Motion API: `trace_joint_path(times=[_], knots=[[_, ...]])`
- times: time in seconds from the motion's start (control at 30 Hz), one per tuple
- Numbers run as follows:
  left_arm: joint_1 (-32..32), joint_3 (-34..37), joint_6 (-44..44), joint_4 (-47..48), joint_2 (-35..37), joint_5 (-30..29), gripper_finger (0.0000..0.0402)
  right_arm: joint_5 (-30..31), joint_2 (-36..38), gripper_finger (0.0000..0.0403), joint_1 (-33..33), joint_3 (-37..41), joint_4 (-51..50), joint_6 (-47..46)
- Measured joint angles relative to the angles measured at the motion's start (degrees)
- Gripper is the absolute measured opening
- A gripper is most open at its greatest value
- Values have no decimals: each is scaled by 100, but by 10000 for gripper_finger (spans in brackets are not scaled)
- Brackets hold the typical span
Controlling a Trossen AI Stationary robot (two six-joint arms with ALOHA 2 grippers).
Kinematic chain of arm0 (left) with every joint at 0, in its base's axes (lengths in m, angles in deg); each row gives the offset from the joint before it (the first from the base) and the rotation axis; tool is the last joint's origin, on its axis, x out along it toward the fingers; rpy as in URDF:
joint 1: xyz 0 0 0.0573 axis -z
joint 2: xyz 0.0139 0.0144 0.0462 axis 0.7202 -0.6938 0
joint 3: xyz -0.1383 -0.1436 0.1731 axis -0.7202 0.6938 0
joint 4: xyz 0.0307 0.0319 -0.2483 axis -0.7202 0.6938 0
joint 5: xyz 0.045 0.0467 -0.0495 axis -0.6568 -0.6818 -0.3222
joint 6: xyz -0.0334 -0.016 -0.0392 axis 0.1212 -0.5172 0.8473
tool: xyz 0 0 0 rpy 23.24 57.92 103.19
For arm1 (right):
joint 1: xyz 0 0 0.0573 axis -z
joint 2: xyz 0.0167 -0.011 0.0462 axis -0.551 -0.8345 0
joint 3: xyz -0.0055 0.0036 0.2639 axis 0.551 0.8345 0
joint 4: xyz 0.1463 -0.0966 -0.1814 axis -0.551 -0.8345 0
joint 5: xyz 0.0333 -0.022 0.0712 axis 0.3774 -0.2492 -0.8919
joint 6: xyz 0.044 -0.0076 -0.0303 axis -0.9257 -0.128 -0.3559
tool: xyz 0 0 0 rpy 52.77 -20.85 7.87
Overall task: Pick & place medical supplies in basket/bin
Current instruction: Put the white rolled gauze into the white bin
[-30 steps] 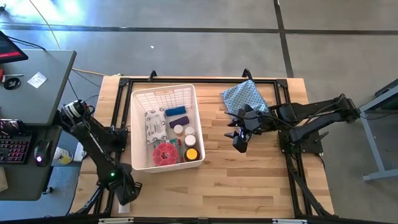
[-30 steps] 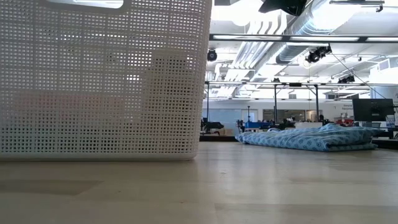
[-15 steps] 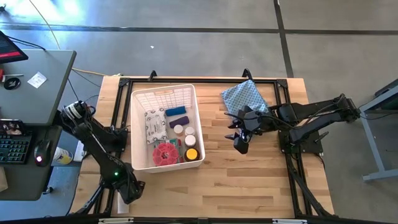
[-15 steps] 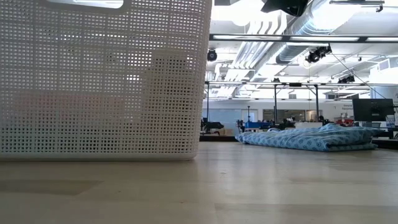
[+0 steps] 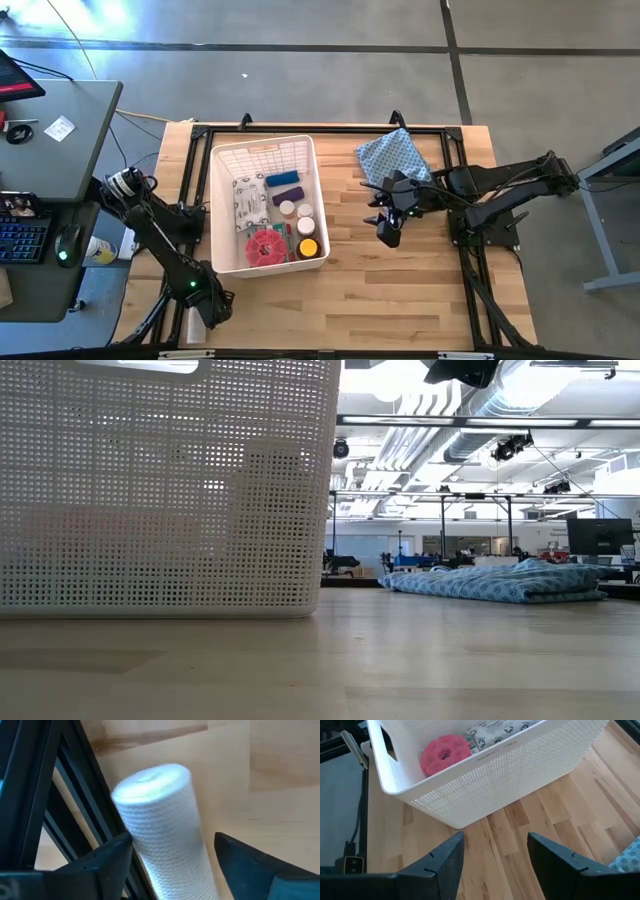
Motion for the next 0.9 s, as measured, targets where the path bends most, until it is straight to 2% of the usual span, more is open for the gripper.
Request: trace_joint_path(times=[0.27, 0.47, 0.57, 0.9], knots=[[4, 0, -154, 75, -104, -156, 258, 3, 0, 209, 0, 0, 0, 15], [-278, 9, -513, -88, -106, -250, 224, 20, 0, 209, 0, 0, 0, 20], [-446, 0, -784, -244, -104, -111, 203, 29, 0, 209, 0, 0, 0, 58], [-507, -728, -1726, -168, -99, -224, 125, 51, 0, 209, 0, 0, 0, 125]])
